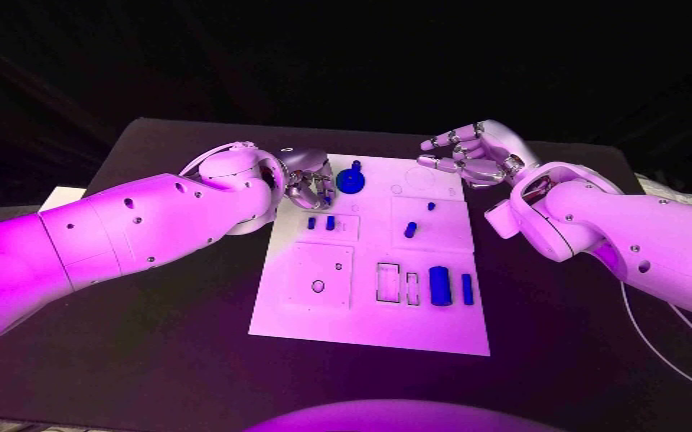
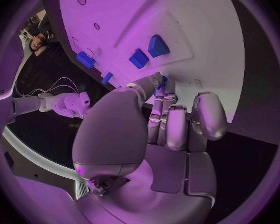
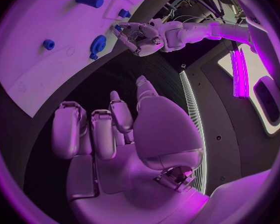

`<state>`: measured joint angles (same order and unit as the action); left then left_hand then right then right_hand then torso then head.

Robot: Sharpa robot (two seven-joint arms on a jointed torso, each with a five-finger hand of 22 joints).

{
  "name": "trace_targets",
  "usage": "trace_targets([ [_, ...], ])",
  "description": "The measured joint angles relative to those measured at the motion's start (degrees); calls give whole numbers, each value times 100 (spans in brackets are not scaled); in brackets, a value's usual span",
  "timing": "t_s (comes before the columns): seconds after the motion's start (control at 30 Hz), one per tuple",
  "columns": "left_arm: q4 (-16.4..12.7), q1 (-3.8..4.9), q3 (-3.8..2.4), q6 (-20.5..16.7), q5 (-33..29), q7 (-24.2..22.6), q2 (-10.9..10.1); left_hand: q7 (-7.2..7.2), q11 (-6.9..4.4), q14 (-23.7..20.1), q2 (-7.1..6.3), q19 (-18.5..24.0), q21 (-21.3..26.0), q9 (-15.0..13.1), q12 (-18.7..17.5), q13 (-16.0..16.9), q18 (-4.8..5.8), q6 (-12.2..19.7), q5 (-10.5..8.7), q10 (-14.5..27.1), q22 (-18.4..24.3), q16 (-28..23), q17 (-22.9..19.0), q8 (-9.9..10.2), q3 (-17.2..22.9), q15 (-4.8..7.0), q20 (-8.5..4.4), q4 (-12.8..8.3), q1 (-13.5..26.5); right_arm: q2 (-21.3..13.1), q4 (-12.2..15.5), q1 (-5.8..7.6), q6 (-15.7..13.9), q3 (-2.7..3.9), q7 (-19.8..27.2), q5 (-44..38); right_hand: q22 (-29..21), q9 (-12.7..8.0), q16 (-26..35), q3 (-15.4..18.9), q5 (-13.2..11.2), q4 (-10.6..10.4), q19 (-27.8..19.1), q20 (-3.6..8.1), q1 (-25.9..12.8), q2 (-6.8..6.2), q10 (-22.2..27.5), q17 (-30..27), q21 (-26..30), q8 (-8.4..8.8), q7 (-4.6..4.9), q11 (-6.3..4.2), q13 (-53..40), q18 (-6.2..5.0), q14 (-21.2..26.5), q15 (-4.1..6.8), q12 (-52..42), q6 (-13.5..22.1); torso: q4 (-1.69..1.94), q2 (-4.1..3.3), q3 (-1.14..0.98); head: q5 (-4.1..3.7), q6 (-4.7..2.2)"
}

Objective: Assemble the parts on the task board

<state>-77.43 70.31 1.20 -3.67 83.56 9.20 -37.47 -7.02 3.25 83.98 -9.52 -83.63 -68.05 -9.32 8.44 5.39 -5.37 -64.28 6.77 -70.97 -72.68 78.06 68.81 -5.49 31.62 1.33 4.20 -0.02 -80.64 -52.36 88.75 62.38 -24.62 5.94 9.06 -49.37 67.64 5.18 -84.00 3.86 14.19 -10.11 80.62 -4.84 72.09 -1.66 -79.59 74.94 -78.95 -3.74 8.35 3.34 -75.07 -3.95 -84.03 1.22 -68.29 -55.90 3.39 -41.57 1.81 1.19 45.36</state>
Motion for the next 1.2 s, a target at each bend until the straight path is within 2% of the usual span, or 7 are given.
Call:
trace_targets([
  [0.33,6,-9,10,70,115,31,5,0,0,0,-6,0,0,17,-18,-1,0,1,0,0,0,0,-19,8,-20,0,0,-13,53,-3,0,0,0,0,0,0,0,0,0,0,0,0,0,0,0,0,0,-1,0,0,0,0,0,0,0,0,0,0,5,3,-3,-5,12],
  [0.43,5,-9,10,70,129,34,4,-1,5,0,-80,0,0,35,-83,-3,0,2,1,5,-1,0,-36,58,-72,0,0,8,126,-3,0,0,0,0,1,0,0,0,0,0,0,0,0,0,0,0,0,-1,0,0,0,0,0,0,0,0,0,0,5,4,-3,-5,12],
  [0.5,5,-9,11,69,132,39,-2,-54,56,0,-123,0,0,60,-138,-15,0,56,1,56,-2,0,-50,111,-113,0,0,49,219,-4,0,0,0,0,1,0,0,0,0,0,0,0,0,0,0,0,0,-1,0,0,0,0,0,0,0,0,0,0,4,4,-2,-5,12],
  [0.67,12,-16,18,57,130,51,-10,-127,142,8,-231,32,38,175,-248,-48,0,392,1,226,-2,0,-96,189,-193,-54,32,97,327,-5,-4,0,1,0,1,0,0,0,0,0,0,0,0,0,0,0,0,-1,0,0,0,0,0,0,0,0,0,0,4,4,-1,-1,10],
  [1.07,7,-16,18,23,119,79,-64,-185,166,9,-278,52,76,373,-334,-61,1,866,1,394,18,0,-164,189,-330,-94,93,155,370,-8,-10,0,1,0,3,0,-2,4,23,27,0,7,0,0,-1,1,0,-2,0,0,0,0,0,0,0,0,0,0,2,4,-1,3,8],
  [1.17,-10,-16,17,4,118,93,-106,-205,186,9,-278,52,105,426,-334,-60,1,968,1,414,25,0,-197,189,-373,-94,93,167,370,-8,-17,0,-1,0,5,0,-60,4,79,35,3,1,-33,-9,-7,25,136,-2,40,0,0,5,90,0,0,0,221,0,2,4,-1,7,8],
  [1.2,-20,-16,17,-1,118,96,-123,-206,186,9,-278,52,105,435,-334,-61,1,986,1,414,25,-15,-206,189,-385,-94,93,179,370,-9,-21,0,-1,0,5,0,-93,4,107,35,24,1,-47,4,22,70,225,-2,67,0,-1,5,198,0,0,0,390,0,2,4,0,8,7],
])
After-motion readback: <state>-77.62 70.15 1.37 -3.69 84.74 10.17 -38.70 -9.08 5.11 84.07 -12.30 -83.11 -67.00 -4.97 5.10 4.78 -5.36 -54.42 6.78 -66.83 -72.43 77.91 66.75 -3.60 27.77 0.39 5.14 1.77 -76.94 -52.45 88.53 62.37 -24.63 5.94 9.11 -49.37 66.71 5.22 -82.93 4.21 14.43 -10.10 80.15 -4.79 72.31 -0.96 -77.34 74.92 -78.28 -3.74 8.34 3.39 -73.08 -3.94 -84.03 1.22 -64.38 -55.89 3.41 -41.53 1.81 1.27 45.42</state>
